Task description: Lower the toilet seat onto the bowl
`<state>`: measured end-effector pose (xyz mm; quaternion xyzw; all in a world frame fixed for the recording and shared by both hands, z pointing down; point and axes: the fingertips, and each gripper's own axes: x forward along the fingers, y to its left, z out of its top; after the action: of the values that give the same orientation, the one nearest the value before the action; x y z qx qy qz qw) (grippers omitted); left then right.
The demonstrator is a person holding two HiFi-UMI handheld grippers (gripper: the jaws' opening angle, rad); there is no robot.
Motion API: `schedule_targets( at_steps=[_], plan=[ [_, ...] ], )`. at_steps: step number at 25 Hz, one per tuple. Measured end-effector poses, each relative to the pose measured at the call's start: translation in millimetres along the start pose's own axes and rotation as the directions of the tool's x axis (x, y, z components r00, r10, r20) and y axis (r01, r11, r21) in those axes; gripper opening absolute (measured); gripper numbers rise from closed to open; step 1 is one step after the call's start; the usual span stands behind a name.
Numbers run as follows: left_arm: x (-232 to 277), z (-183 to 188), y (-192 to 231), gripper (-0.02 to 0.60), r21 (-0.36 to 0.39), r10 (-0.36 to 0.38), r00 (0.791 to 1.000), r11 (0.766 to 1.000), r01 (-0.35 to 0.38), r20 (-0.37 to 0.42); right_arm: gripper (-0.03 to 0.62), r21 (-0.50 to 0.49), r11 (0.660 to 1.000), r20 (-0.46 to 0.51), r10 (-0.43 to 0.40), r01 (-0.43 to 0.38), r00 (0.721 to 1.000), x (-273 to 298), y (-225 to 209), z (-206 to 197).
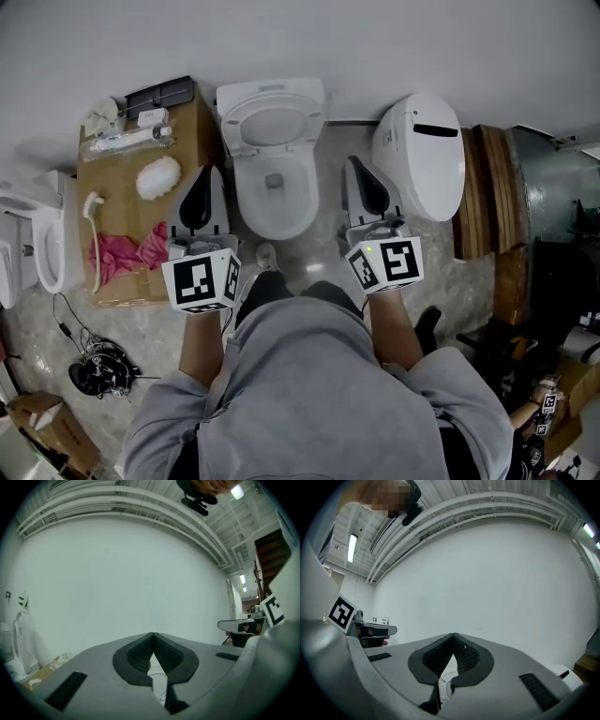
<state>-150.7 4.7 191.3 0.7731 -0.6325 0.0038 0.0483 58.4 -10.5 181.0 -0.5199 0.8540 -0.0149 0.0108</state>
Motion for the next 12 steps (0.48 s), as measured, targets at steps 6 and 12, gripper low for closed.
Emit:
schedule_targets(
  at_steps=[6, 12],
  plan=[
    [28.4, -3.9, 22.8, -0.001, -0.004, 0.002, 1.0, 1.0, -0.002, -0.002, -0.002, -0.014, 1.0, -0.028, 0.009, -0.009, 1.0, 34.7, 1.5, -10.2],
    [53.0, -6.0, 27.9, -0.001, -0.006, 0.025, 1.0, 1.0, -0.025, -0.012, -0.002, -0.008, 1.0, -0.056, 0.029, -0.029, 0.998, 64.0, -14.0, -21.1]
  ],
)
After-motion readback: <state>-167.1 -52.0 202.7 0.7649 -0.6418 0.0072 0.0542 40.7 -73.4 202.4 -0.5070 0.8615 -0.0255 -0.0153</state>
